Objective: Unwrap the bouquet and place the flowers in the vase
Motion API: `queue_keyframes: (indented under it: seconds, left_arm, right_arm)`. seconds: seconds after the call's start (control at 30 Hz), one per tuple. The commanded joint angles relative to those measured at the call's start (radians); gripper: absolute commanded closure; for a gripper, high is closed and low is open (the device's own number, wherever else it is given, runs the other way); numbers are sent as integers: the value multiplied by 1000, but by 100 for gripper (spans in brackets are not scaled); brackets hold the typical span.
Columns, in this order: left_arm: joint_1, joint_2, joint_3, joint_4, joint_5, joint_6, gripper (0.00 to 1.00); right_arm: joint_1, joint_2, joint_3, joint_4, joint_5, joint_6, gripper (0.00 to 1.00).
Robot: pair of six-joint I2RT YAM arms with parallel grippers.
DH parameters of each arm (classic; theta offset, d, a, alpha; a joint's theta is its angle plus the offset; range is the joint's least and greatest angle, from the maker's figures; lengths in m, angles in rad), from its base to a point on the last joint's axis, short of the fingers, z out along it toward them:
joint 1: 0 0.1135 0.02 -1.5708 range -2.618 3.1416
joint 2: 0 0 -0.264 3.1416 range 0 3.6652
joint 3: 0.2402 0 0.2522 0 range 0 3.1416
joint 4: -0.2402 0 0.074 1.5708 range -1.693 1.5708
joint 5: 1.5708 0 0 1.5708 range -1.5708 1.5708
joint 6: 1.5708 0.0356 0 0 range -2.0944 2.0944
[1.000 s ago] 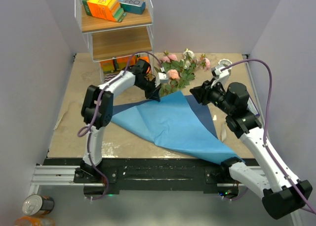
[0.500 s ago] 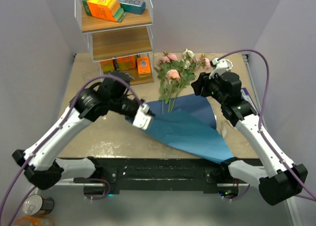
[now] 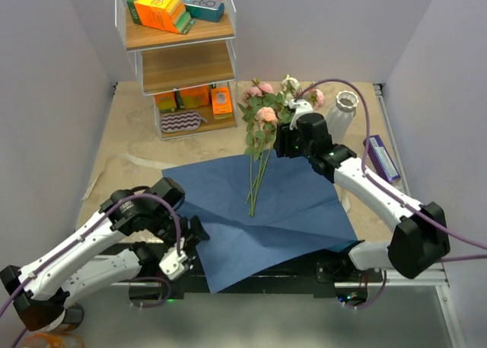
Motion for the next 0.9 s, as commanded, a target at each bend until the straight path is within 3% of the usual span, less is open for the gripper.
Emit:
queue_keyframes:
  seconds: [0.0,0.13,0.17,0.23,0.43,0.57,0.67,0.87]
  left_arm:
    - [-6,-108,-104,-11,-125,296,14]
    - [-6,-177,-156,100,-190,260,9]
    - [-6,-186,-153,105,-204,258,1]
    - [-6,-196,-118,148,-218,228,0]
    - [-6,-179,58,314,-232,-152,1]
    - [-6,-98,184,156,-203,-186,0]
    - [-6,-93,212,-8,-175,-115,0]
    - [-6,-218,162,-16,-238,-81,0]
  right_arm:
    - [51,57,27,3,125,33,42]
    - [54,114,29,12,144,62,42]
    - [59,126,33,15,148,76,43]
    - [69,177,47,17,153,82,44]
    - [103,328,113,23,205,100,46]
    - [117,425,160,32,288,139,51]
    - [119,479,171,58,332,169,57]
    - [117,540,188,103,356,191,66]
